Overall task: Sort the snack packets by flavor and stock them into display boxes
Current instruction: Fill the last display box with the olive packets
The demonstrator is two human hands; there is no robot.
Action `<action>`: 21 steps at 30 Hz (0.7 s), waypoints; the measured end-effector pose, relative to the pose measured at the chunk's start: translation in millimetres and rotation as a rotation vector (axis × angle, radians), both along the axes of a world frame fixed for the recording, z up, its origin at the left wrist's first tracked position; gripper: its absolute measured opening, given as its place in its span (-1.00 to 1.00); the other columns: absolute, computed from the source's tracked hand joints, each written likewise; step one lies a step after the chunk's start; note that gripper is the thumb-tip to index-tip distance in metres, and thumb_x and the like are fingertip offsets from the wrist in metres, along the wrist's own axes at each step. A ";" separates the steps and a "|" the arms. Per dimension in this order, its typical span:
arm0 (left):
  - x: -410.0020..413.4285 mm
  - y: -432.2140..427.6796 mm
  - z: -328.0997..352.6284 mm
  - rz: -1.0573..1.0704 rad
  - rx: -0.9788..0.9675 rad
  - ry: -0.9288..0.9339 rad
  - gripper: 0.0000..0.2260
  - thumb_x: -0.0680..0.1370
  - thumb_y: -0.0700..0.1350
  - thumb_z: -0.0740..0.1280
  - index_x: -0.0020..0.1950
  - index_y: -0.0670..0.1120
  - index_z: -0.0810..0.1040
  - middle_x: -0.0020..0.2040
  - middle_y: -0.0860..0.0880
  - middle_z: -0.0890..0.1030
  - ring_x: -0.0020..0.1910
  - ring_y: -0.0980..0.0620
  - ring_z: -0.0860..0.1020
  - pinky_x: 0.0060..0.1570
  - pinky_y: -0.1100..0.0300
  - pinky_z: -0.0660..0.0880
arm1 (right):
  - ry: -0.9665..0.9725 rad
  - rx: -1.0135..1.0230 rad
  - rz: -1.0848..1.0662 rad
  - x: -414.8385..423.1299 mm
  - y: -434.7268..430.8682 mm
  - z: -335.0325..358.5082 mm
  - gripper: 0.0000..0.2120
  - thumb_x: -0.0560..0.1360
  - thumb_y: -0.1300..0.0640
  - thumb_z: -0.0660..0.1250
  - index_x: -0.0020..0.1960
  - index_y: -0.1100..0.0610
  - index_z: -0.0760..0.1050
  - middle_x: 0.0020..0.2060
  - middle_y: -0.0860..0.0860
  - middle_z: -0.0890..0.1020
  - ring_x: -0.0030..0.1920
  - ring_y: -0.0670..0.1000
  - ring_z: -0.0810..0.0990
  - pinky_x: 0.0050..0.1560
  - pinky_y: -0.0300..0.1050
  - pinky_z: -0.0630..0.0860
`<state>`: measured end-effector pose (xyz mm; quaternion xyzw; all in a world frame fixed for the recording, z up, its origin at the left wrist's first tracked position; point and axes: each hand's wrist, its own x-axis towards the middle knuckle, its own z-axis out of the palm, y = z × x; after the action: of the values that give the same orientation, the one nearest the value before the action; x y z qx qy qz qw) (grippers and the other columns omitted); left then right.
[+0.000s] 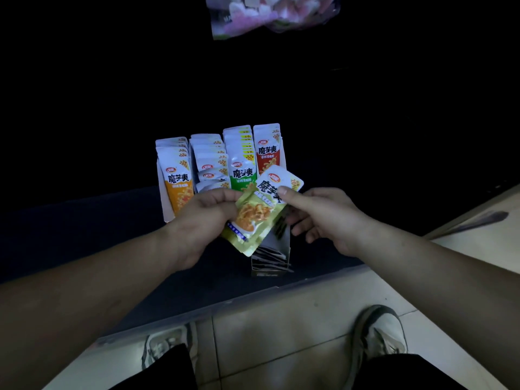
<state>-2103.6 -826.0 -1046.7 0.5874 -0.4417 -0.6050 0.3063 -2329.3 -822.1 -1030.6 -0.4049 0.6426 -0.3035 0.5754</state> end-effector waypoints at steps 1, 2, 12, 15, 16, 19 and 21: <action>-0.3 -1.9 0.1 0.021 -0.005 0.006 -0.68 0.57 -0.40 0.21 0.11 -0.14 0.69 -0.04 -0.12 0.74 -0.14 -0.02 0.67 -0.18 0.20 0.58 | 0.037 0.015 -0.003 0.8 -0.1 0.9 -0.41 0.34 -0.29 0.57 0.03 0.20 0.59 -0.20 0.19 0.73 -0.34 0.10 0.65 -0.44 -0.12 0.48; 0.1 -3.0 -0.5 0.026 -0.003 0.001 -0.69 0.58 -0.38 0.21 0.12 -0.15 0.69 -0.04 -0.12 0.74 -0.14 -0.01 0.66 -0.17 0.20 0.58 | 0.067 0.033 -0.001 1.5 0.4 1.7 -0.38 0.33 -0.33 0.56 0.04 0.19 0.57 -0.19 0.19 0.73 -0.34 0.11 0.66 -0.44 -0.11 0.50; -13.9 -1.8 -5.3 -0.048 -0.054 0.019 -0.73 0.47 -0.37 0.51 0.12 -0.17 0.63 0.05 -0.17 0.73 0.03 -0.13 0.71 0.06 -0.02 0.66 | -0.107 -0.127 -0.003 4.1 -7.9 -4.3 -0.86 0.52 0.15 0.51 0.07 0.09 0.65 -0.05 0.06 0.76 -0.20 0.00 0.63 -0.30 -0.09 0.51; -19.2 -3.5 -12.7 -0.056 -0.068 -0.079 -0.72 0.47 -0.34 0.53 0.12 -0.12 0.63 0.06 -0.11 0.72 0.04 -0.02 0.69 0.05 0.22 0.64 | 0.064 -0.253 -0.022 1.9 -6.9 -4.3 -0.91 0.55 0.20 0.48 0.00 0.04 0.62 -0.10 0.03 0.75 -0.23 -0.13 0.64 -0.25 -0.19 0.54; -19.8 -2.7 -16.0 -0.079 -0.068 -0.127 -0.72 0.49 -0.36 0.50 0.13 -0.09 0.62 0.08 -0.09 0.71 0.04 0.02 0.67 0.02 0.31 0.60 | 0.123 -0.310 -0.035 1.1 -5.2 -5.9 -0.88 0.56 0.22 0.46 -0.02 0.00 0.61 -0.12 0.00 0.75 -0.25 -0.19 0.64 -0.26 -0.28 0.53; -21.4 -2.8 -27.2 -0.112 -0.080 -0.178 -0.63 0.53 -0.44 0.37 0.23 -0.07 0.60 0.17 -0.08 0.67 0.11 0.06 0.63 0.03 0.40 0.54 | 0.226 -0.429 -0.017 -2.5 -2.0 -10.9 -0.82 0.57 0.25 0.42 -0.05 -0.04 0.59 -0.13 0.01 0.72 -0.14 -0.11 0.67 -0.16 -0.28 0.58; -22.9 -3.1 -27.8 -0.134 -0.094 -0.183 -0.61 0.55 -0.46 0.32 0.30 -0.12 0.58 0.18 -0.07 0.67 0.15 0.08 0.63 0.05 0.43 0.54 | 0.266 -0.451 0.026 -5.3 -1.8 -13.5 -0.84 0.56 0.26 0.43 -0.04 0.00 0.59 -0.12 0.05 0.71 -0.07 0.01 0.68 -0.04 -0.16 0.61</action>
<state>-2126.4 -829.1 -1074.5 0.5942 -0.5340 -0.5468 0.2506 -2334.6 -824.0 -1044.1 -0.5674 0.6237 -0.3756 0.3848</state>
